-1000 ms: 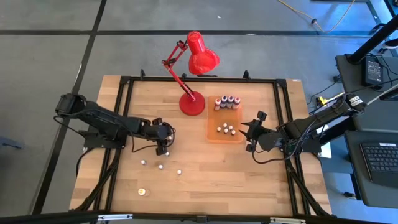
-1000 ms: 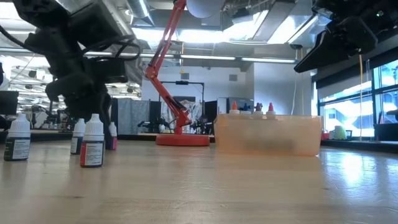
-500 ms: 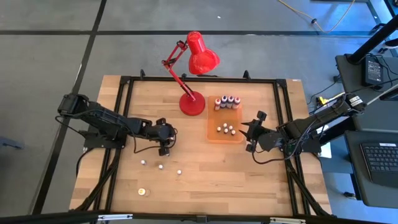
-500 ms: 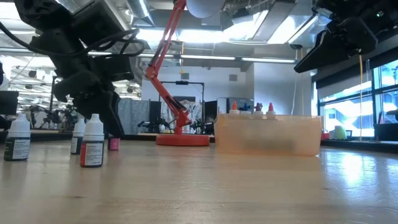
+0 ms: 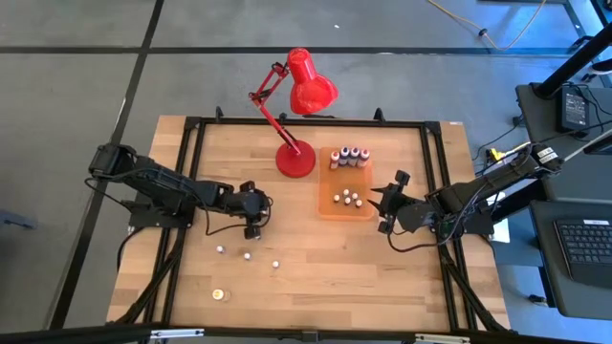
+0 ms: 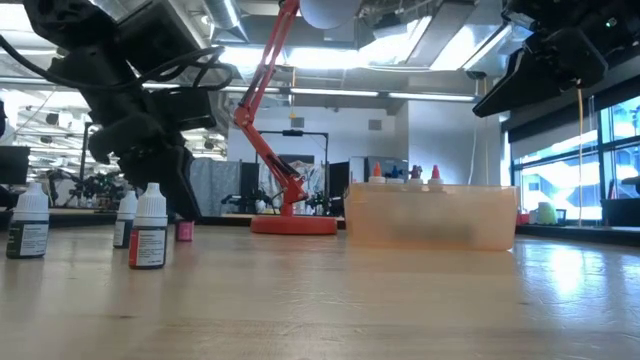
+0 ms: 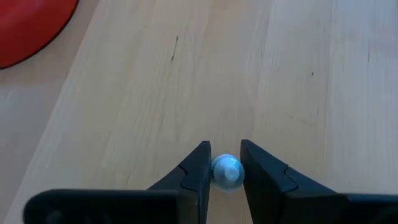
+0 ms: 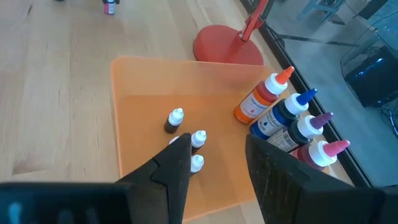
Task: Pick & Place food coloring
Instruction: Put the small pink food coloring bottle into the orange bin
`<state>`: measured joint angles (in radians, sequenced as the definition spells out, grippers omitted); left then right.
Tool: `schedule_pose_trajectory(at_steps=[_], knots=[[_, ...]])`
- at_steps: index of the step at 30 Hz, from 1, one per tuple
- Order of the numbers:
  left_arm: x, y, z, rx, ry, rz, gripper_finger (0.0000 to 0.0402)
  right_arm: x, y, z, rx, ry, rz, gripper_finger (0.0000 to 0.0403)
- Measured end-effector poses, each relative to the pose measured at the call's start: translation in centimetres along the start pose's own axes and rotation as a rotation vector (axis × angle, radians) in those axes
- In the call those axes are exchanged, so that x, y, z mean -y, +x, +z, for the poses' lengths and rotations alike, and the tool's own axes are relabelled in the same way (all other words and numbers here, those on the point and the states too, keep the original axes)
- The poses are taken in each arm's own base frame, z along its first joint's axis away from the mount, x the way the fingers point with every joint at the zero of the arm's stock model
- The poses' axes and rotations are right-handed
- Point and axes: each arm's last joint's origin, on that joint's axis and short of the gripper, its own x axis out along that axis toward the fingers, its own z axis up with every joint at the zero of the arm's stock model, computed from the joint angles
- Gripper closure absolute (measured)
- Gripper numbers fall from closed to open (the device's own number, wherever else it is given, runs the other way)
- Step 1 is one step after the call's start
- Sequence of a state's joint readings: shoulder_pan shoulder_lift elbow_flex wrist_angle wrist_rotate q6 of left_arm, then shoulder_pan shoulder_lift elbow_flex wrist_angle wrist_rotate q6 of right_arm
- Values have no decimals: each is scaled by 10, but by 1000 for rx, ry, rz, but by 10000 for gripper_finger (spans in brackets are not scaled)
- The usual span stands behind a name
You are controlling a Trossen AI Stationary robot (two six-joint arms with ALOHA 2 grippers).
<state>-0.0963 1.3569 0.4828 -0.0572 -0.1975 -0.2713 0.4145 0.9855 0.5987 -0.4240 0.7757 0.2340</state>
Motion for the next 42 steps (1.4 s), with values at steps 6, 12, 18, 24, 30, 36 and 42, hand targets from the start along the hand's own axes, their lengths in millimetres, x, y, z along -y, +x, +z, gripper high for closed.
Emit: schedule_pose_trajectory(at_steps=[6, 12, 18, 24, 30, 36, 42], knots=[[4, -3, 17, 69, -18, -12, 335, 0, 0, 0, 0, 0, 0, 248], [9, -17, 59, 198, -35, -14, 334, 0, 0, 0, 2, -1, 0, 248], [7, -36, 110, 340, 3, -13, 334, 0, 0, 1, 6, 2, 1, 248], [5, -22, 157, 375, 135, 23, 335, 0, 0, 1, 6, 2, 1, 248], [-6, 22, 198, 335, 199, 46, 334, 0, 0, 1, 5, 0, 1, 248], [-19, 64, 207, 213, 190, 37, 333, 0, 0, 0, 2, -2, 0, 248], [-27, 91, 202, 164, 170, 55, 332, -1, 0, 0, -6, -5, 17, 248]])
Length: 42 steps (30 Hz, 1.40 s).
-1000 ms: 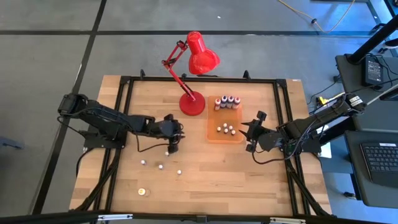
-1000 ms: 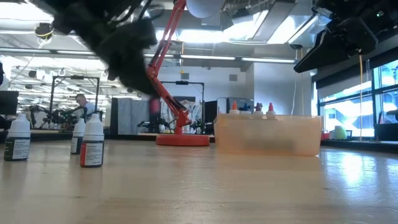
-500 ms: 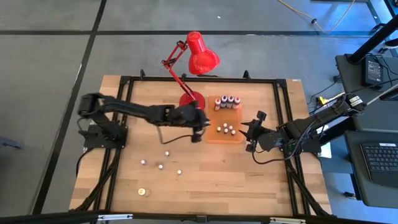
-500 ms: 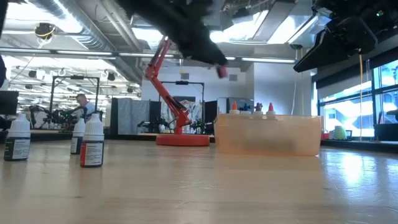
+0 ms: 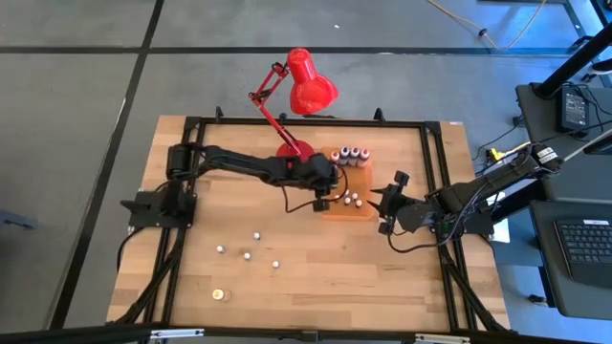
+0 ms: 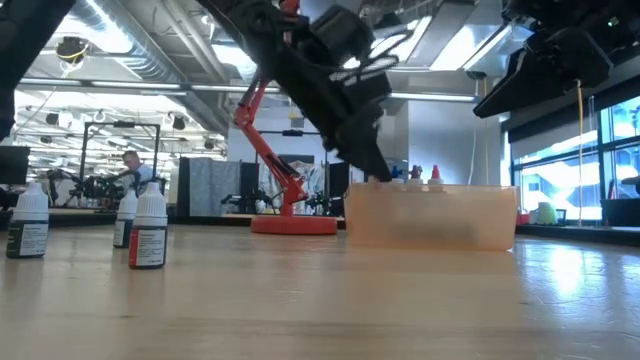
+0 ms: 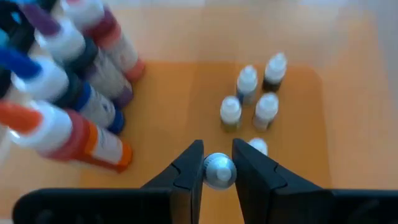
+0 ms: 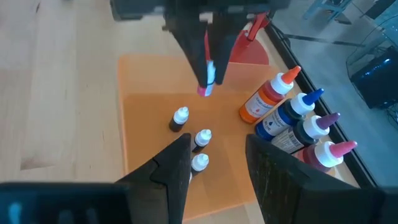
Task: Pick & Place food coloring
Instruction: Put the small pink food coloring bottle into the orange bin
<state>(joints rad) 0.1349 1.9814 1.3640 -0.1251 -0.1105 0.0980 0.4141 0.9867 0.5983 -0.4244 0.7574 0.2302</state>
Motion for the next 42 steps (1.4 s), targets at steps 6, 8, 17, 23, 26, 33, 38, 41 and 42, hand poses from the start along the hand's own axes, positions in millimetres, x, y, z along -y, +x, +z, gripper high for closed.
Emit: schedule_pose_trajectory(at_steps=[6, 8, 17, 23, 26, 33, 38, 41, 42], knots=[[-3, 13, -10, -41, -45, 11, 332, 0, 0, 0, 0, 1, 0, 248], [-3, 16, -12, -49, -46, 8, 332, 0, 0, 0, 1, 3, 0, 248], [-2, 17, -14, -64, -43, 2, 332, 0, 0, 0, 1, 2, 0, 248], [1, 20, -18, -76, -46, -76, 331, 0, 0, 0, 1, 2, 0, 248], [1, 21, -19, -83, -51, -79, 331, 0, 0, 0, 1, 2, 0, 248], [2, 22, -20, -90, -52, -75, 331, 0, 0, 0, 1, 2, 0, 248], [2, 22, -20, -90, -51, -76, 331, 0, 0, 0, 1, 2, 0, 248], [2, 22, -20, -90, -52, -76, 331, 0, 0, 0, 1, 2, 0, 248], [2, 22, -20, -90, -52, -76, 331, 0, 0, 0, 1, 2, 0, 248]])
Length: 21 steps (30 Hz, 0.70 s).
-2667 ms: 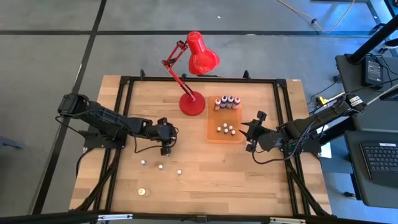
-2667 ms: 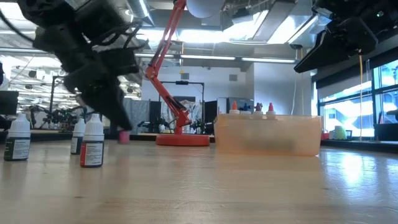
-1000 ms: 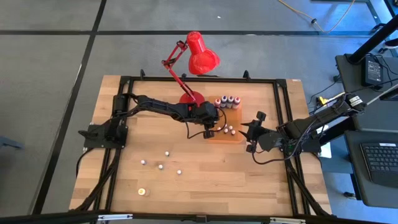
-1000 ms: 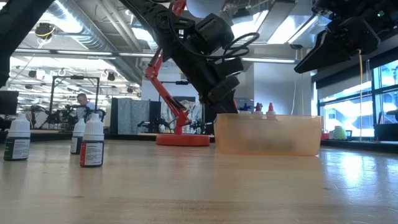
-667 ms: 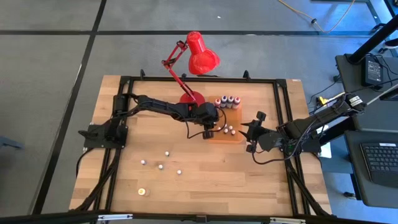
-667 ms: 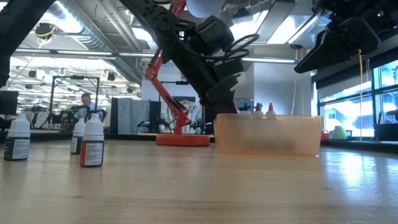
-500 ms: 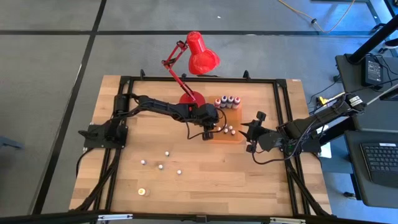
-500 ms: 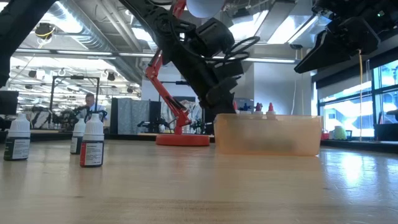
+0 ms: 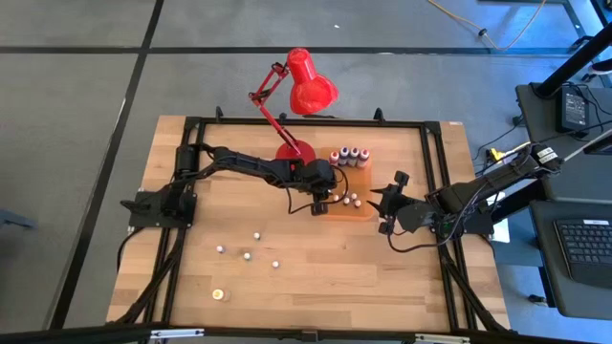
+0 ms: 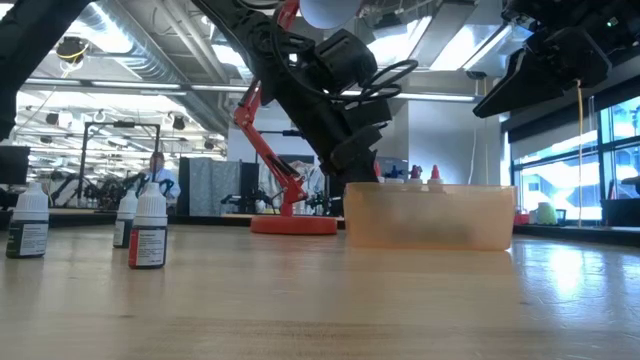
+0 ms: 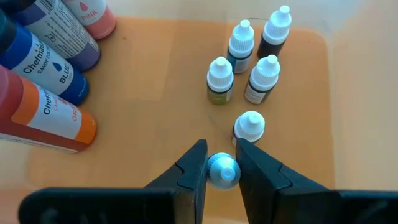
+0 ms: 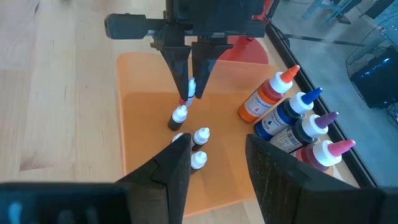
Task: Pick & Place food coloring
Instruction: Put the small pink food coloring bottle into the orange bin, then put the small red food coloring bottle into the orange bin
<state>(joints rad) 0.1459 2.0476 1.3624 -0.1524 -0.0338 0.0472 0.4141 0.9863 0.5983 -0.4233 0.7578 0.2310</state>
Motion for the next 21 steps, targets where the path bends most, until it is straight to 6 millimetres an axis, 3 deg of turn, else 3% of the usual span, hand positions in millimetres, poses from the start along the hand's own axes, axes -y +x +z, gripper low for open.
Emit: schedule_pose_trajectory(at_steps=[7, 21], knots=[[0, 0, 0, 4, 0, 0, 326, 0, 0, 0, 0, 0, 0, 248], [0, -4, 2, 4, -8, -1, 266, 0, 0, 0, 0, 0, 0, 248]])
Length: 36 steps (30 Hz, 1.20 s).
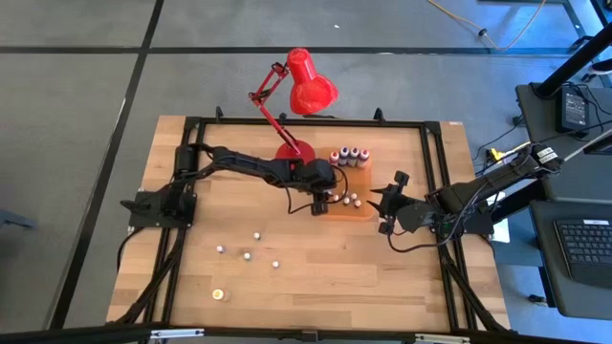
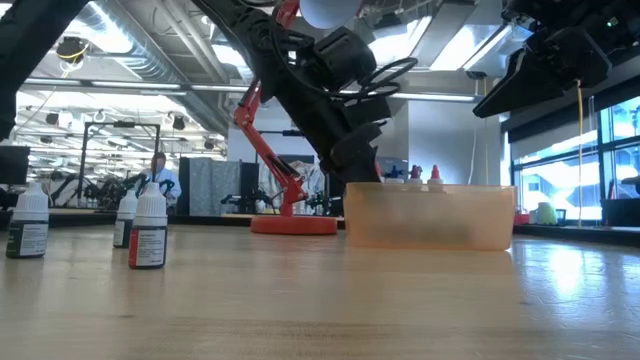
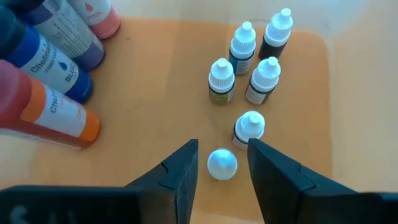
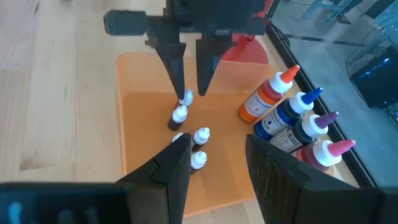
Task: Pick & Place food coloring
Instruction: Put the small red food coloring bottle into the orange bin
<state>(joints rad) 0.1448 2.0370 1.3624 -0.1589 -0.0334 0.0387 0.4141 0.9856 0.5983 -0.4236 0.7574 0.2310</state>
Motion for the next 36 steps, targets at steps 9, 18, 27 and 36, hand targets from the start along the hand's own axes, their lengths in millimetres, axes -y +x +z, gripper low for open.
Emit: schedule_pose_trajectory(at_steps=[9, 18, 27, 36], knots=[[-1, -87, 22, -9, 27, 51, 269, 0, 0, -1, -6, -5, 0, 248], [43, -166, 6, -192, 148, -83, 268, 0, 0, -1, -9, -5, 8, 248], [117, -175, -18, -315, 184, -134, 269, 0, 0, -1, -6, 0, 9, 248], [164, -173, -29, -259, 217, -109, 269, 0, 0, 0, -2, 4, 10, 248]])
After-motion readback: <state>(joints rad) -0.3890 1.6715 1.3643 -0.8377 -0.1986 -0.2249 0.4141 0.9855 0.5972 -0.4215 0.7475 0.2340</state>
